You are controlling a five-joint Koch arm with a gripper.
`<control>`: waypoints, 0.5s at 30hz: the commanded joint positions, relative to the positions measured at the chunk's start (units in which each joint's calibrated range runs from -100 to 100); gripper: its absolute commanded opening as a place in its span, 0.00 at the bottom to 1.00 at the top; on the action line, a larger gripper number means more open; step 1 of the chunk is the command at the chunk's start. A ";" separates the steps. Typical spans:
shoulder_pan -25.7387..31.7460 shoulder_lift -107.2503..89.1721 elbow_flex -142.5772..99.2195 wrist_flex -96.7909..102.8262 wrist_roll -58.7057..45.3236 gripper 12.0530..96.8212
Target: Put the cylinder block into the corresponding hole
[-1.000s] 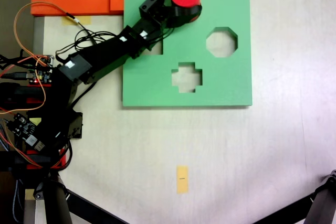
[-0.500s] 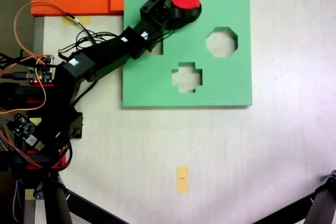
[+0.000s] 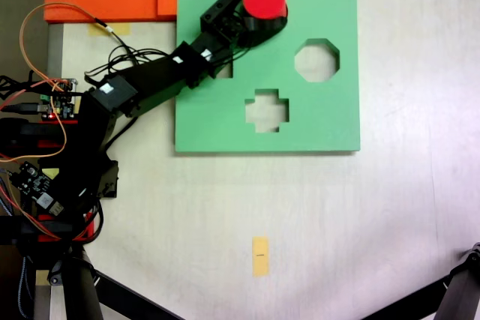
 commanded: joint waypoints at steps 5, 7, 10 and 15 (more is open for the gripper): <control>-0.24 -5.09 -6.29 8.16 0.10 0.54; -0.24 -7.04 -8.79 10.09 0.10 0.58; -0.29 -12.49 -13.67 11.53 0.10 0.61; -0.59 -30.37 -23.54 11.82 0.05 0.60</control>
